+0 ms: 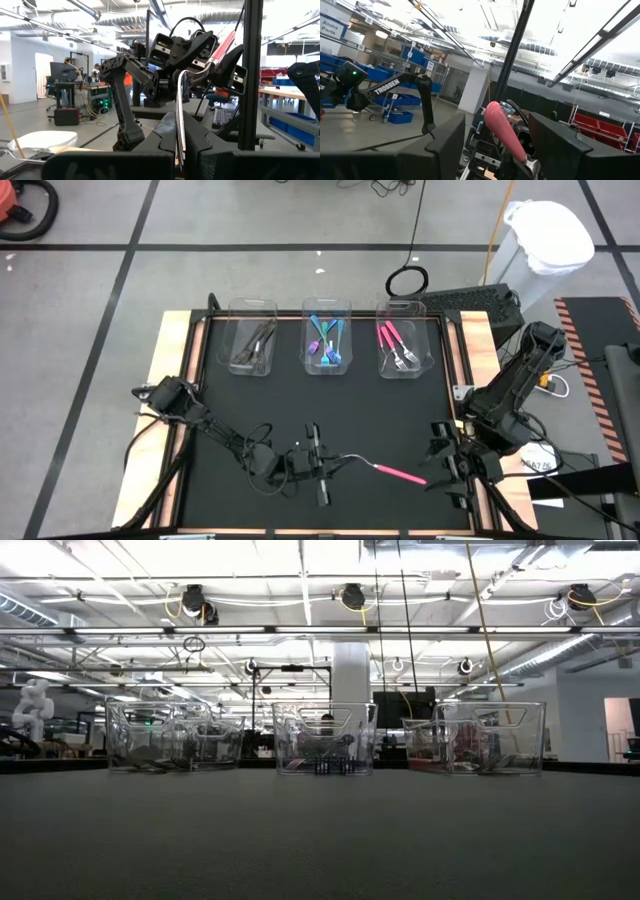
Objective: Sort silverware by color (type)
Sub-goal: Put the pink fork into the right transparent bin
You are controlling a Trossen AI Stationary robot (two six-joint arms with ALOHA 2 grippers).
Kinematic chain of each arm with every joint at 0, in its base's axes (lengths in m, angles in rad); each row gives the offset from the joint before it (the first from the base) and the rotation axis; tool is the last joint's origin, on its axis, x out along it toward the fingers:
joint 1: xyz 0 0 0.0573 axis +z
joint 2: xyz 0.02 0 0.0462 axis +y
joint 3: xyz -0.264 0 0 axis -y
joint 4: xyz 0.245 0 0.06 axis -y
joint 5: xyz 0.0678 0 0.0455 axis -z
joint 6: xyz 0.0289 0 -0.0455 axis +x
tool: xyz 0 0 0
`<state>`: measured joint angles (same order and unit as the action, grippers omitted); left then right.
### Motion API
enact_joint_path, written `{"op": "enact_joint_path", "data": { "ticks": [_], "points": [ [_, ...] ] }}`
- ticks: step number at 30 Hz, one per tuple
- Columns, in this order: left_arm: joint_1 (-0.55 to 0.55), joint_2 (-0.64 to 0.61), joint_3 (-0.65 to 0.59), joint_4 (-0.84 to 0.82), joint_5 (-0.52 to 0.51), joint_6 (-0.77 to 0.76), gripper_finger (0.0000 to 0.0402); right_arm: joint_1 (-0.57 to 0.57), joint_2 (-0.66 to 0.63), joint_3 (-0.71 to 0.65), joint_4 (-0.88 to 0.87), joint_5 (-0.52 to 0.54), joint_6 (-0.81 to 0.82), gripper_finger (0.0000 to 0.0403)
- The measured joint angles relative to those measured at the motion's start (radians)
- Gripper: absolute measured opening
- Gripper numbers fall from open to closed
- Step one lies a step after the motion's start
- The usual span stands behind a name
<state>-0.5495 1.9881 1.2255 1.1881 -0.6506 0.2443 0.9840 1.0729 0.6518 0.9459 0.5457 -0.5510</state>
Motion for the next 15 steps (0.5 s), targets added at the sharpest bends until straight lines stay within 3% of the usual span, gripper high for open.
{"op": "enact_joint_path", "data": {
  "ticks": [15],
  "points": [
    [0.020, 0.012, 0.000, 0.012, 0.020, -0.035, 0.0005, -0.003, 0.060, 0.000, 0.083, 0.004, -0.082, 0.0212]
  ]
}}
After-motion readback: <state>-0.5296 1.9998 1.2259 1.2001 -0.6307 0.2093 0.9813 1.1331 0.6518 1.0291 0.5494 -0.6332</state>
